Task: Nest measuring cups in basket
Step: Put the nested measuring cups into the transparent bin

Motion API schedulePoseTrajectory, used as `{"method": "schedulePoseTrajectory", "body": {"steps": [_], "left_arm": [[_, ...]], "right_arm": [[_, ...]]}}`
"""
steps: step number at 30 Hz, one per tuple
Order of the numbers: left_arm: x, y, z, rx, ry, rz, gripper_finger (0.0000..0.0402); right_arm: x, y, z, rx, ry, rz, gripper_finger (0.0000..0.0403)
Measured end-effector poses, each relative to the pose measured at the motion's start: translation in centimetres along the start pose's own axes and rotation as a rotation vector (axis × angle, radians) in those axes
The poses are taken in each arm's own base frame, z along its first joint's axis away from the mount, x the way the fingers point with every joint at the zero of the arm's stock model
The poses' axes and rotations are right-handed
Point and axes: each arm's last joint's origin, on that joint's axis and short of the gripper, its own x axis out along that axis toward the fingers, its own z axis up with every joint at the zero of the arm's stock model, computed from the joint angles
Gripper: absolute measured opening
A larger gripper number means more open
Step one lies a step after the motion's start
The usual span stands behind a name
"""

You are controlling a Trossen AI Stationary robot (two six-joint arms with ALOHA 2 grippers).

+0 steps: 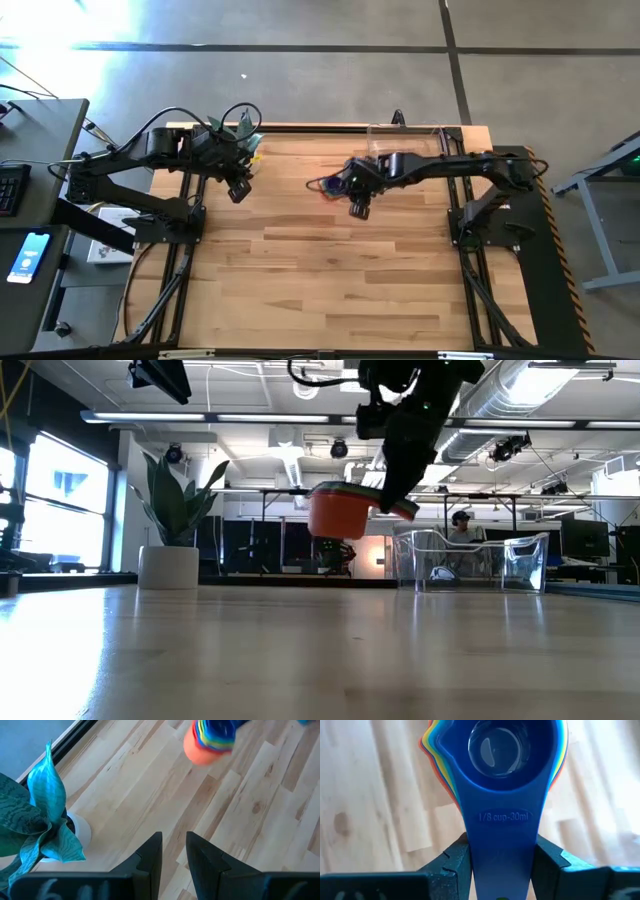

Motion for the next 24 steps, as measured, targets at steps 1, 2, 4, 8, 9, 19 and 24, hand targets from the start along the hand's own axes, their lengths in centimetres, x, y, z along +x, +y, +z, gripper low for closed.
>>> {"method": "schedulePoseTrajectory", "body": {"steps": [1, 2, 4, 8, 9, 19, 24], "left_arm": [[0.0, 0.0, 0.0, 0.001, 0.0, 0.0, 0.0076], [0.0, 0.0, 0.0, 0.001, 0.0, 0.0, 0.0076], [0.0, 0.0, 0.0, 0.0, 0.0, 0.0, 0.0076], [0.0, 0.0, 0.0, 0.0, 0.0, 0.0, 0.0076], [0.0, 0.0, 0.0, 0.001, 0.0, 0.0, 0.0076], [0.0, 0.0, 0.0, -0.008, 0.001, -0.003, 0.0076], [0.0, 0.0, 0.0, -0.035, 0.001, -0.004, 0.0076]], "right_arm": [[-0.5, -0.5, -0.1, 0.013, -0.004, -0.009, 0.0131], [-1.1, -1.1, -0.2, 0.024, -0.011, -0.019, 0.0131], [-2.2, -2.2, -0.3, 0.049, -0.032, -0.035, 0.0131], [-4.7, -4.5, -0.9, 0.09, -0.068, -0.104, 0.0131], [-5.2, -5.1, -1.1, 0.099, -0.071, -0.122, 0.0131], [-10.1, -10.1, -3.8, 0.113, -0.096, -0.227, 0.0131], [-11.3, -12.7, -5.6, 0.148, -0.047, -0.258, 0.0131]]}}
